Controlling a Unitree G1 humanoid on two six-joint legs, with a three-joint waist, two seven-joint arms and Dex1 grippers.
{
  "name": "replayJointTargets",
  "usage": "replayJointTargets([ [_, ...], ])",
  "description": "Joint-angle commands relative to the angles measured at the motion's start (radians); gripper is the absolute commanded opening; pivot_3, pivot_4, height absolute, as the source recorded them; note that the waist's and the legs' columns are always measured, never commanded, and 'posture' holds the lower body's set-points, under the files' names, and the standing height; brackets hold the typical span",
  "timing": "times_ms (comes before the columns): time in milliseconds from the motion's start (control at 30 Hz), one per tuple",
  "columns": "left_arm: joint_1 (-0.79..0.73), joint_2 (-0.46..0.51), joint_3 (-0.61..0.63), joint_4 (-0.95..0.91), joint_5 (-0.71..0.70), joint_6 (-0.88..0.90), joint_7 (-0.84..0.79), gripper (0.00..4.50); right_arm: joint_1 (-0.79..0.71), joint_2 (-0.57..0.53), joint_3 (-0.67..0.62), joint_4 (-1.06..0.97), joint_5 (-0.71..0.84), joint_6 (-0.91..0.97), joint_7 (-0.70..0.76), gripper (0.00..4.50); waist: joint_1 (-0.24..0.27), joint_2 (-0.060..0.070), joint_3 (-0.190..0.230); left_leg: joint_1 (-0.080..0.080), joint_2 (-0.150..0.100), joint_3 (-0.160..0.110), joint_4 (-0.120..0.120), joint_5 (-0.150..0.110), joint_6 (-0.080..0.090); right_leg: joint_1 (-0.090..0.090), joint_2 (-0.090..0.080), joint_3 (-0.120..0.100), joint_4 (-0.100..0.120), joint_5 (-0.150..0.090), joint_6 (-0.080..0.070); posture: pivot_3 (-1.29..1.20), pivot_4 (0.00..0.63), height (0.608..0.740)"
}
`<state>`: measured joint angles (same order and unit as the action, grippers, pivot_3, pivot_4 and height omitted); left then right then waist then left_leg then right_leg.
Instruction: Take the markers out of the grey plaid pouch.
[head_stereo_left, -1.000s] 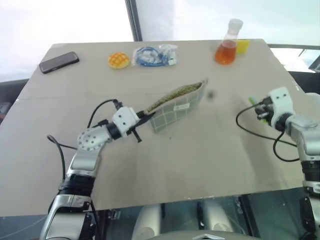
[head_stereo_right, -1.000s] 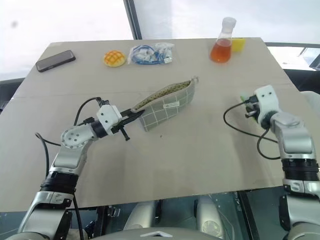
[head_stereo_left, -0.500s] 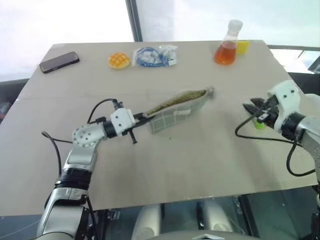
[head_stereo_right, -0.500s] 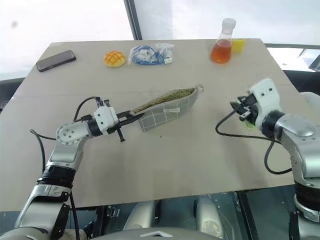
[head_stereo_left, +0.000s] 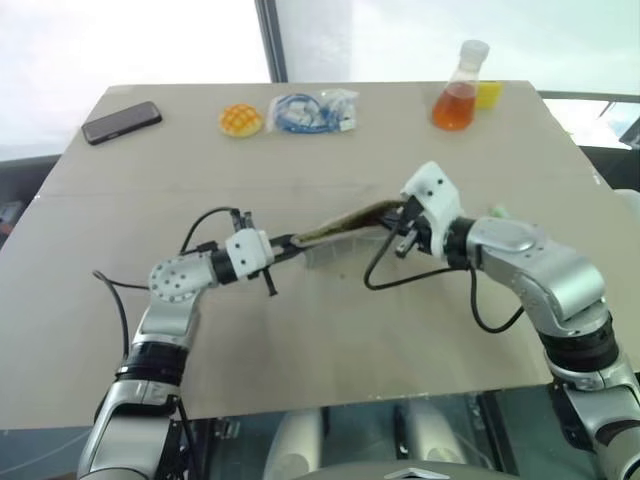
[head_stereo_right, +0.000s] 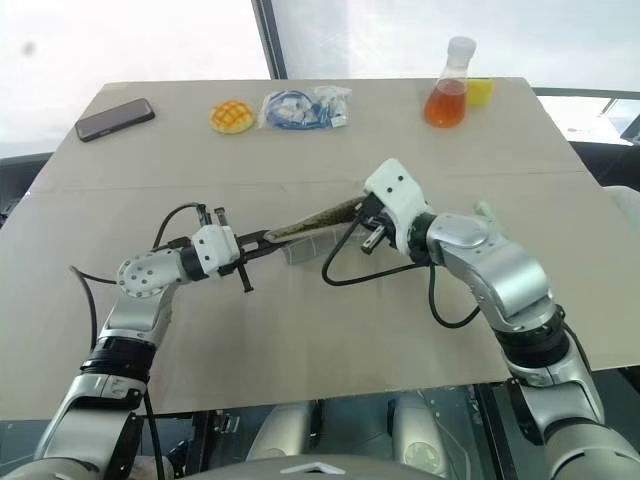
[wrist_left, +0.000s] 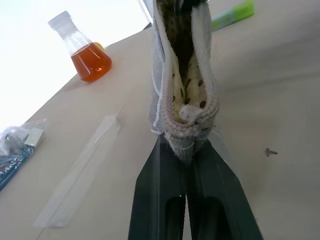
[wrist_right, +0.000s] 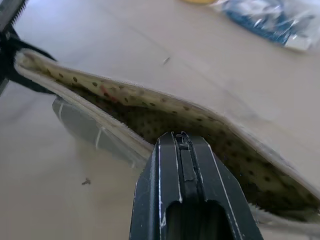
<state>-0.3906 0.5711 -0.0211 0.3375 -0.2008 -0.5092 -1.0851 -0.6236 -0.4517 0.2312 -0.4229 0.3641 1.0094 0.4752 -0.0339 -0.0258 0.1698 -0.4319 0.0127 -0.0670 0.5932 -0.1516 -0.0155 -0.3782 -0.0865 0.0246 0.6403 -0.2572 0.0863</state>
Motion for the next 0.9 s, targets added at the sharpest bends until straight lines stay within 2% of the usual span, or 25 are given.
replayJointTargets([
  [33,0.020,-0.003,-0.002,-0.040,-0.016,0.014,0.010,0.00,-0.031,-0.028,0.049,0.024,-0.034,-0.049,0.047,0.02,-0.001,0.000,0.000,0.000,0.000,0.000,0.000,0.000,0.000,0.000,0.000,0.000,0.000,0.000,0.000,0.00,0.150,0.740],
  [167,0.041,-0.010,-0.004,-0.116,-0.087,0.120,-0.014,0.00,-0.055,-0.141,0.205,0.045,-0.106,-0.104,0.179,0.02,-0.002,0.000,0.000,0.000,0.000,0.000,0.001,0.000,0.000,0.000,0.000,0.000,0.000,0.000,0.000,0.00,0.150,0.740],
  [233,0.083,0.015,-0.002,-0.262,-0.283,0.394,-0.061,0.00,-0.098,-0.219,0.212,-0.014,-0.078,-0.096,0.284,0.02,-0.005,0.001,0.001,0.000,0.000,0.000,0.001,0.000,0.000,0.000,0.000,0.000,0.000,0.000,0.000,0.00,0.150,0.740],
  [267,0.097,0.026,0.003,-0.315,-0.349,0.490,-0.072,0.00,-0.112,-0.245,0.208,-0.036,-0.069,-0.092,0.316,0.55,-0.005,0.001,0.001,-0.001,0.000,0.000,0.001,0.000,0.000,0.000,0.000,0.000,0.000,0.000,0.000,0.00,0.150,0.740],
  [300,0.115,0.047,0.003,-0.364,-0.391,0.565,-0.092,0.00,-0.133,-0.282,0.196,-0.065,-0.061,-0.078,0.346,0.83,-0.005,0.001,0.002,-0.001,0.000,0.000,0.001,0.000,0.000,0.000,0.000,0.000,0.000,0.000,0.000,0.00,0.150,0.740],
  [400,0.155,0.079,0.002,-0.420,-0.401,0.640,-0.114,0.00,-0.168,-0.328,0.202,-0.087,-0.090,-0.067,0.357,2.16,-0.006,0.001,0.002,0.000,0.001,-0.001,0.000,0.000,0.000,-0.001,0.000,0.000,0.000,0.000,0.000,0.00,0.150,0.740],
  [600,0.180,0.058,0.007,-0.413,-0.400,0.727,-0.098,0.00,-0.144,-0.284,0.363,0.018,-0.227,-0.205,0.362,2.16,-0.004,0.000,0.001,0.000,0.001,-0.001,0.001,0.000,0.000,-0.001,0.000,-0.001,-0.001,-0.001,-0.002,0.00,0.150,0.740],
  [900,0.205,0.033,-0.009,-0.425,-0.356,0.717,-0.098,0.00,-0.206,-0.090,0.578,0.365,-0.499,-0.477,0.369,2.16,-0.007,-0.002,-0.001,0.002,0.003,0.000,0.002,0.000,0.000,-0.001,0.002,-0.001,0.001,-0.001,-0.001,0.00,0.150,0.740],
])
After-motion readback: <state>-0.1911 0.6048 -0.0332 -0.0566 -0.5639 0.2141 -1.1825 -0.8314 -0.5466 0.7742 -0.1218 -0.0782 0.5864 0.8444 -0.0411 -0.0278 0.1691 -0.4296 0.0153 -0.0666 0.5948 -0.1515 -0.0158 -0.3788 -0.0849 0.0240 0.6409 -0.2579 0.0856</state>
